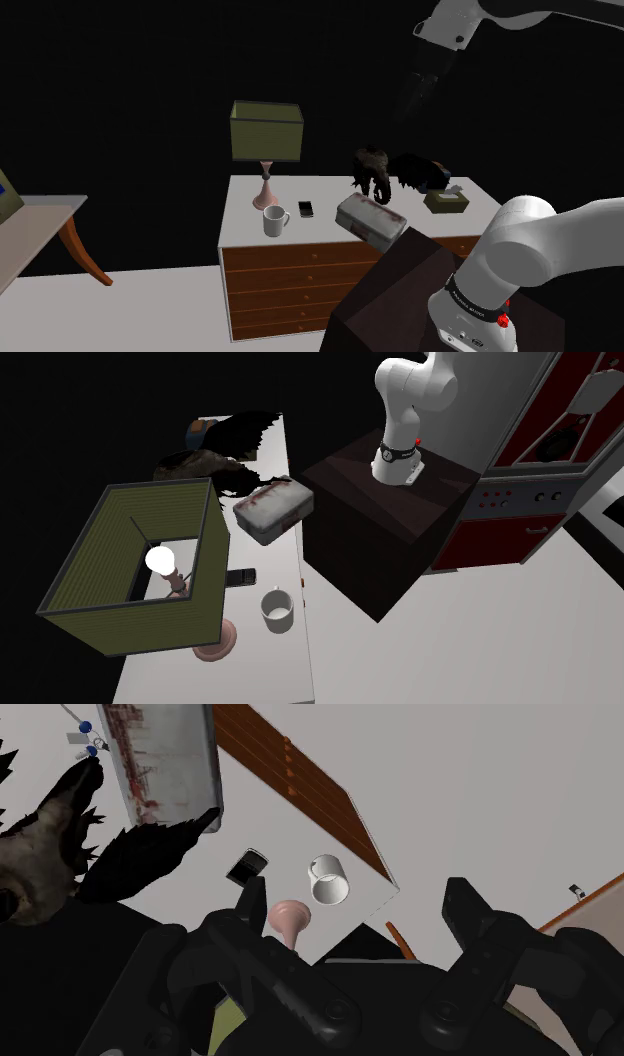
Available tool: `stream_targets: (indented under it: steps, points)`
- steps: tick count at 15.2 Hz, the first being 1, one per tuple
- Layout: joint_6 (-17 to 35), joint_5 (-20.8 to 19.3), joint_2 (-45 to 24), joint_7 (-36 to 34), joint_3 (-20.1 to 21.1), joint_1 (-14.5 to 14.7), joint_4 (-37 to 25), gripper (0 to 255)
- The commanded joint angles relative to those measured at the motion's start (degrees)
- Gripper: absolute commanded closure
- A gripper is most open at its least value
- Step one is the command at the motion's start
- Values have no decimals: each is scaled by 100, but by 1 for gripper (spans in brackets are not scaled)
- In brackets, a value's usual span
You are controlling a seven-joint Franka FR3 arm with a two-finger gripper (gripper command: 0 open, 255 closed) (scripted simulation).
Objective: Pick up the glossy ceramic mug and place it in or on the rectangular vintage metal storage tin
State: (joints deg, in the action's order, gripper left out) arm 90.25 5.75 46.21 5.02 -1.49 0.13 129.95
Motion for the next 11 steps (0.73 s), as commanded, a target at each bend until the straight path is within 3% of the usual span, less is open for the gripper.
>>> stream_targets:
  steps: [1, 11]
  points:
    - [0, 0, 0, 0, 0, 0, 0, 0]
    - [1849, 121, -1171, -483, 582, 44, 716, 0]
